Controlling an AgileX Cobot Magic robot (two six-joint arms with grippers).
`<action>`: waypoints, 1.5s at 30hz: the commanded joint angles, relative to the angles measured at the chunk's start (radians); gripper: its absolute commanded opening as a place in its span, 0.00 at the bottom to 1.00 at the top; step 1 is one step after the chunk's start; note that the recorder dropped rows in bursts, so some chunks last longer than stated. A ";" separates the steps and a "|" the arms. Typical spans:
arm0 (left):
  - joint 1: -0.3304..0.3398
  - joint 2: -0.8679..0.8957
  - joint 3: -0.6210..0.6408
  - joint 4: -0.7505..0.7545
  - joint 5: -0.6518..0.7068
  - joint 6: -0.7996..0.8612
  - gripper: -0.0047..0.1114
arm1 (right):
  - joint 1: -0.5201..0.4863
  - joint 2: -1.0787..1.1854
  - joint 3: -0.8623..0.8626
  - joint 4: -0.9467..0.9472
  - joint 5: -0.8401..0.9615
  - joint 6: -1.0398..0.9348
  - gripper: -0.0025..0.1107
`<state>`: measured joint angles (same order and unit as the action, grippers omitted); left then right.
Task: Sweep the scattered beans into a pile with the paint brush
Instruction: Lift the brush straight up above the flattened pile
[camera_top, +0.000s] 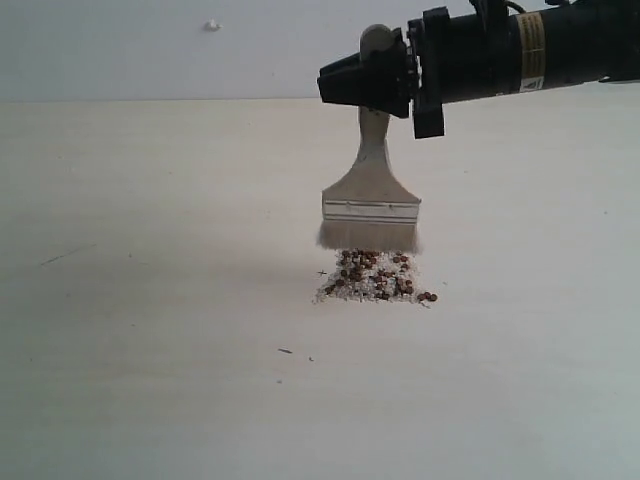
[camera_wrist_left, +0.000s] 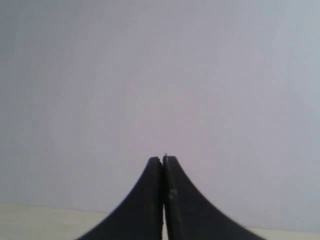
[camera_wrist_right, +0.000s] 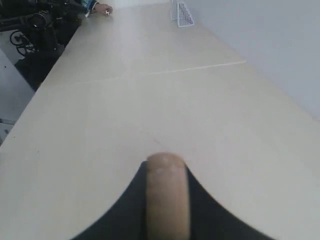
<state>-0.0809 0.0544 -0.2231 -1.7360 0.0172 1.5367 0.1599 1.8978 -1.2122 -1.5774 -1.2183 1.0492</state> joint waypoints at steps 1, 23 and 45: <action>0.002 -0.001 0.004 -0.008 0.003 0.003 0.04 | -0.031 0.014 -0.015 0.096 -0.003 -0.143 0.02; 0.002 -0.001 0.004 -0.008 0.003 0.003 0.04 | -0.136 0.425 -0.481 -0.103 -0.003 0.155 0.02; 0.002 -0.001 0.004 -0.008 0.003 0.003 0.04 | -0.074 0.428 -0.480 -0.167 -0.003 0.486 0.02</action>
<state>-0.0809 0.0544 -0.2231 -1.7360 0.0172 1.5367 0.0845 2.3228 -1.6899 -1.7282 -1.2218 1.4915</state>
